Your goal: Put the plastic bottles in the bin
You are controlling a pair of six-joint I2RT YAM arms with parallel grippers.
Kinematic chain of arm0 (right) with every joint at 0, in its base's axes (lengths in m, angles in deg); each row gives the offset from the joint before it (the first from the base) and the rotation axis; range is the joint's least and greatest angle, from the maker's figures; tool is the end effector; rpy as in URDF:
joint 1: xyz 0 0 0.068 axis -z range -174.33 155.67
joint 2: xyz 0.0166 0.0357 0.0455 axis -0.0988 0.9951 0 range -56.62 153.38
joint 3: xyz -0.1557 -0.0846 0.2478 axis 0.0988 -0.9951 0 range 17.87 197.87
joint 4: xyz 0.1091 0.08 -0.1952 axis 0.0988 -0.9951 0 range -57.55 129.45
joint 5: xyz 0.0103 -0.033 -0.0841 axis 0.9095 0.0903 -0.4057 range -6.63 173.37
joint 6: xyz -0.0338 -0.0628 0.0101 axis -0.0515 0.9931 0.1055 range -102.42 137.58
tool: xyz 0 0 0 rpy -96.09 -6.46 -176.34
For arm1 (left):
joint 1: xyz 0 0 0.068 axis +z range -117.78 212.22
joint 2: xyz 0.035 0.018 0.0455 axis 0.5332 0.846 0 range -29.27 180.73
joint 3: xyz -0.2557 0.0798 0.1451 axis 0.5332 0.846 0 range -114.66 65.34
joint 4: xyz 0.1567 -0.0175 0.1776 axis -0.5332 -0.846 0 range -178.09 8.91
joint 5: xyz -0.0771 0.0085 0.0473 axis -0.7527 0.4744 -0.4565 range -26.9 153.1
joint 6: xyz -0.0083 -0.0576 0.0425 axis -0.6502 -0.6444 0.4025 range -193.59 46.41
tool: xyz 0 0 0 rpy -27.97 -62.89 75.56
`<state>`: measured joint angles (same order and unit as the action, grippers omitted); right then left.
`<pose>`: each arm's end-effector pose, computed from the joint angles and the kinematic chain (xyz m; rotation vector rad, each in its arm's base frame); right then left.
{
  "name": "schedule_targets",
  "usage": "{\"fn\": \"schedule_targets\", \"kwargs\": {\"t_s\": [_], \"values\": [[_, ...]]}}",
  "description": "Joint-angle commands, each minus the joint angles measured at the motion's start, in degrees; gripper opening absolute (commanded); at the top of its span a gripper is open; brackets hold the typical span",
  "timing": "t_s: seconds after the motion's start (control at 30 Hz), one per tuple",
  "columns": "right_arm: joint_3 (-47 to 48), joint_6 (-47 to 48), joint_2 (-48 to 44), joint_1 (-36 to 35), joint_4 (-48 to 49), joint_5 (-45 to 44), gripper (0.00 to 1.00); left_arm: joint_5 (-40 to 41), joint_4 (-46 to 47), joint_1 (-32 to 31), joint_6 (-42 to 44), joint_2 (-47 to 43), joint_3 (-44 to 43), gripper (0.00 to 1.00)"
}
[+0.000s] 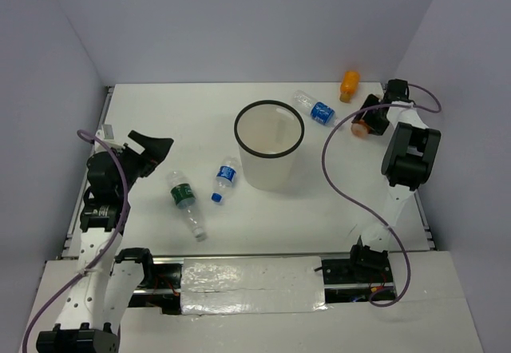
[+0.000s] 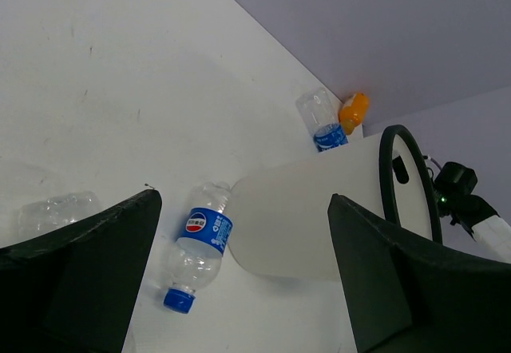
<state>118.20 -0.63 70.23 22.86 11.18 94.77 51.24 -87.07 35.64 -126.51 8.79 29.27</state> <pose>0.4786 -0.1356 0.1986 0.6895 2.4225 0.2582 0.1391 -0.0041 0.3305 -0.6942 1.6349 -0.8110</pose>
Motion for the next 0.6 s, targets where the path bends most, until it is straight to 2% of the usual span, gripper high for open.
{"fn": "schedule_targets", "kwargs": {"t_s": [0.0,0.17,0.3,0.43,0.57], "values": [[-6.6,4.1,-12.0,0.5,3.2,1.5,0.38,-1.2,3.2,-0.2,-1.0,-1.2,1.0,0.99],[-15.1,12.3,-25.1,0.2,6.0,6.8,0.25,-2.2,4.0,-0.2,-1.1,-2.6,2.7,0.99],[-18.5,18.8,-37.1,-0.5,6.2,12.9,0.22,-3.0,4.4,-0.2,-1.0,-3.5,3.8,0.99],[-20.7,28.2,-45.9,-3.6,3.8,25.7,0.22,-3.8,4.5,-0.2,-0.9,-4.7,4.7,0.99],[-23.9,33.1,-56.1,-13.2,4.5,29.7,0.22,-3.9,2.4,-0.2,0.0,-5.6,4.6,0.99]]}}
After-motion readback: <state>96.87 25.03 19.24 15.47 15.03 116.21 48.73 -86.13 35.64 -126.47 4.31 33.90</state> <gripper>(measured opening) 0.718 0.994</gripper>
